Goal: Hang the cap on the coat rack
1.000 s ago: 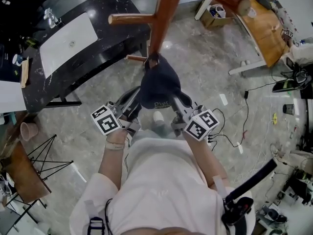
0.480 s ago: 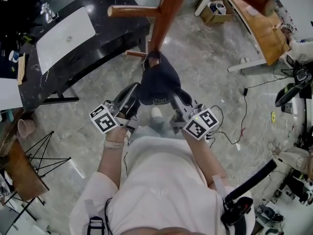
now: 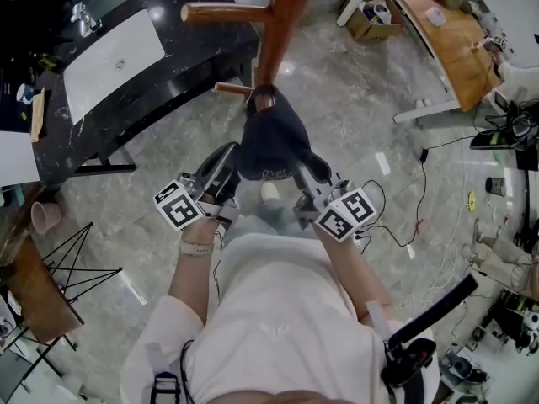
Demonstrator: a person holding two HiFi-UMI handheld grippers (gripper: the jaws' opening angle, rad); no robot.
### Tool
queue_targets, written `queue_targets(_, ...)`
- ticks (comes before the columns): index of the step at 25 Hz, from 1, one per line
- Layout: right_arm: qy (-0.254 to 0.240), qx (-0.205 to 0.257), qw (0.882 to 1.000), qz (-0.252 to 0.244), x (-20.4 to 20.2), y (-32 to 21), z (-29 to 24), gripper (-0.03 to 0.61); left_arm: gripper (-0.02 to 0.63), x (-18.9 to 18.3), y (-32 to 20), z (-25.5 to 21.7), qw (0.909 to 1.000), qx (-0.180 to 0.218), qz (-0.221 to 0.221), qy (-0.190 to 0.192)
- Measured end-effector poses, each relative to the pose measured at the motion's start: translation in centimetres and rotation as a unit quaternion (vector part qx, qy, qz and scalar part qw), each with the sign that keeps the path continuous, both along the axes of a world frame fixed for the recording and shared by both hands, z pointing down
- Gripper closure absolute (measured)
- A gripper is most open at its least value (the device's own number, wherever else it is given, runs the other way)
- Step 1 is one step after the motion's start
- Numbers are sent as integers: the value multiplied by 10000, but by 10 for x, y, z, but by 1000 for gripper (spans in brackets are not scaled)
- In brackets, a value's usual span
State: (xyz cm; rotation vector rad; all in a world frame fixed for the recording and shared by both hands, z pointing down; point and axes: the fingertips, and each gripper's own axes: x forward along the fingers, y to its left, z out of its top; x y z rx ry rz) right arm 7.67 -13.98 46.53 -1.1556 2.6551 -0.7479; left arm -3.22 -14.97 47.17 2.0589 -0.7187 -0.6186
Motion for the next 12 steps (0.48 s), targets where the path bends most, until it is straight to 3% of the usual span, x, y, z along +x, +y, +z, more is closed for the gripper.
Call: queue_targets(12, -157, 117, 9998, -44, 12, 14, -6, 526, 606, 7, 18, 2, 10000, -64, -65, -24)
